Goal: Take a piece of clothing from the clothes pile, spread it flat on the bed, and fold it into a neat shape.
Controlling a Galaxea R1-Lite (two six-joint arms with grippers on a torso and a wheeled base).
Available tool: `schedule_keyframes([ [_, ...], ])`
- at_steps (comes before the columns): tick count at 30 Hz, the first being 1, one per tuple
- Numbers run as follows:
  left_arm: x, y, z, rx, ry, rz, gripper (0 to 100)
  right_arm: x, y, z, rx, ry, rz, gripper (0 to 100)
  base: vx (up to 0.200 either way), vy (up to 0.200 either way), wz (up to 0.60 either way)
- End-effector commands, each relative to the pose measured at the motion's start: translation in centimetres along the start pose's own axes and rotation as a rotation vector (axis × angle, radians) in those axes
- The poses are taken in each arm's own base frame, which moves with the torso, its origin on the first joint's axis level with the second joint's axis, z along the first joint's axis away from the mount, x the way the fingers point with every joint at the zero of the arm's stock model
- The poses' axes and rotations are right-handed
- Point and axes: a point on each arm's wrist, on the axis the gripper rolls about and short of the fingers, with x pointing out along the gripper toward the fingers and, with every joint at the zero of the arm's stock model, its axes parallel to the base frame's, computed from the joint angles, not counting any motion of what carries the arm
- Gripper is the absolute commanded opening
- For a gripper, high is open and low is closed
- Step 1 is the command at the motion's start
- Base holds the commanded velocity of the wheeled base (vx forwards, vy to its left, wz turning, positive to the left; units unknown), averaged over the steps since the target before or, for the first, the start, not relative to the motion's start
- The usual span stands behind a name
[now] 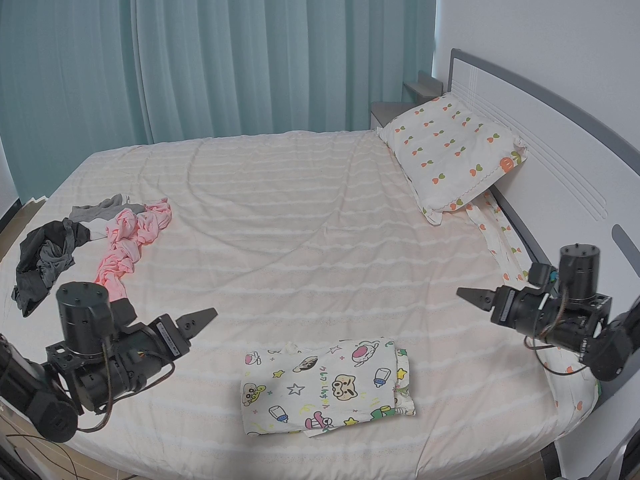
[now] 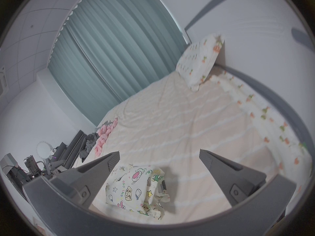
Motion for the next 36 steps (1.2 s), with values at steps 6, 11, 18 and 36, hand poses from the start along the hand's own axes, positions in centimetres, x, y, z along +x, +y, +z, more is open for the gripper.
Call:
schedule_keyframes([
  [6, -16.7, 1.1, 1.4, 0.151, -0.498, 0.16, 100, -21.4, 0.5, -1.2, -0.118, -0.345, -0.131, 100, 0.0, 0.0, 0.0],
  [11, -20.8, 2.1, 1.4, 0.127, -0.609, 0.302, 100, -23.3, -0.3, -2.4, -0.144, -0.452, -0.262, 100, 0.0, 0.0, 0.0],
  [18, -24.3, 3.7, -1.3, 0.163, -0.688, 0.414, 100, -24.7, -1.6, -6.6, -0.302, -0.534, -0.336, 100, 0.0, 0.0, 0.0],
  [36, -21.2, 7.7, -7.6, 0.359, -0.564, 0.265, 100, -23.6, -4.3, -13.4, -0.47, -0.447, -0.213, 100, 0.0, 0.0, 0.0],
])
